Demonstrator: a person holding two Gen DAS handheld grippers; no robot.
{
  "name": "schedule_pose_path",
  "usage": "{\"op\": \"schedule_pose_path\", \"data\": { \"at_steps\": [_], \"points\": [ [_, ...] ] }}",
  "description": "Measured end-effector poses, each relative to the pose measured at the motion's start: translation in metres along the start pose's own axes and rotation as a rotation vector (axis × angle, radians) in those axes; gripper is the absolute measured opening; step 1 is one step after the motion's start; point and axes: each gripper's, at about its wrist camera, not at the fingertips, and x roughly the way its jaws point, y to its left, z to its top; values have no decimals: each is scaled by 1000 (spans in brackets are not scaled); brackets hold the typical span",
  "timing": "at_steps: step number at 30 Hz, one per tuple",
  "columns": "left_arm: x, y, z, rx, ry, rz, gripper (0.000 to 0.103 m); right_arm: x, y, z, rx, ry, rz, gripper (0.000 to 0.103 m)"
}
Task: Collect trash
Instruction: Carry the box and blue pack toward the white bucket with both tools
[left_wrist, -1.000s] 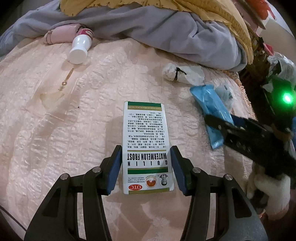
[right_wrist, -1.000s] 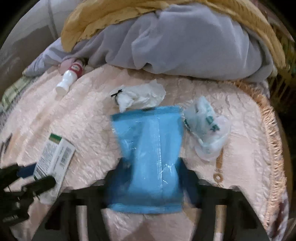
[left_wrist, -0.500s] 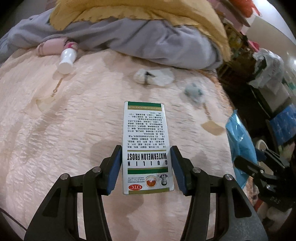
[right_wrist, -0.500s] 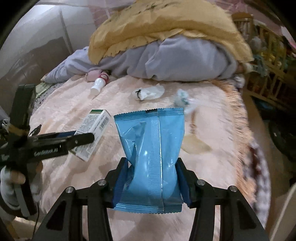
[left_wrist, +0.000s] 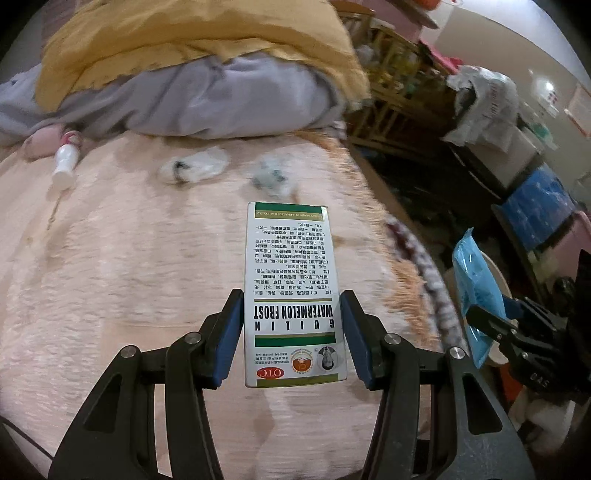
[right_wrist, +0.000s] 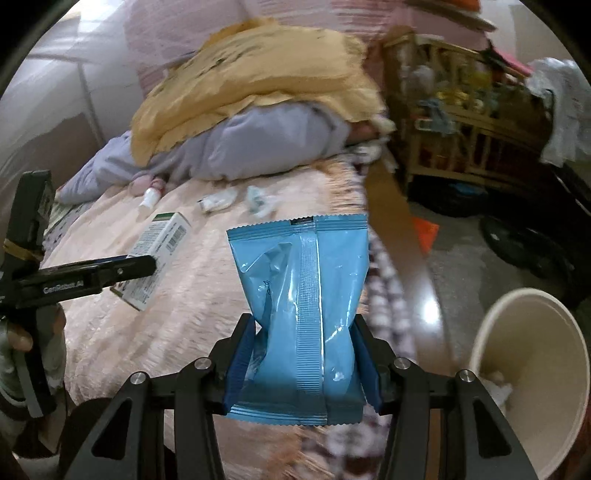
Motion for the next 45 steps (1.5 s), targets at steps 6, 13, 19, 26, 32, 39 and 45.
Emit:
{"op": "schedule_pose_path", "data": {
  "at_steps": [6, 13, 19, 26, 32, 39, 45],
  "points": [
    [6, -42, -1, 65, 20, -38, 50, -26, -30, -14, 50, -28, -42, 50],
    [17, -89, -3, 130, 40, -90, 50, -44, -63, -28, 121, -52, -72, 50],
    [28, -124, -5, 179, 53, -117, 50, -56, -91, -39, 172, -69, -105, 50],
    [40, -157, -9, 232, 67, -118, 50, -62, -122, -51, 239, -70, -131, 50],
    [47, -183, -9, 290, 65, -114, 51, -68, -140, -58, 276, -87, -163, 51],
    [58, -211, -8, 335, 72, -132, 50, -74, -165, -69, 328, -98, -232, 52],
    [74, -238, -10, 357, 93, -182, 51, -77, -185, -78, 369, -93, -268, 52]
  ]
}}
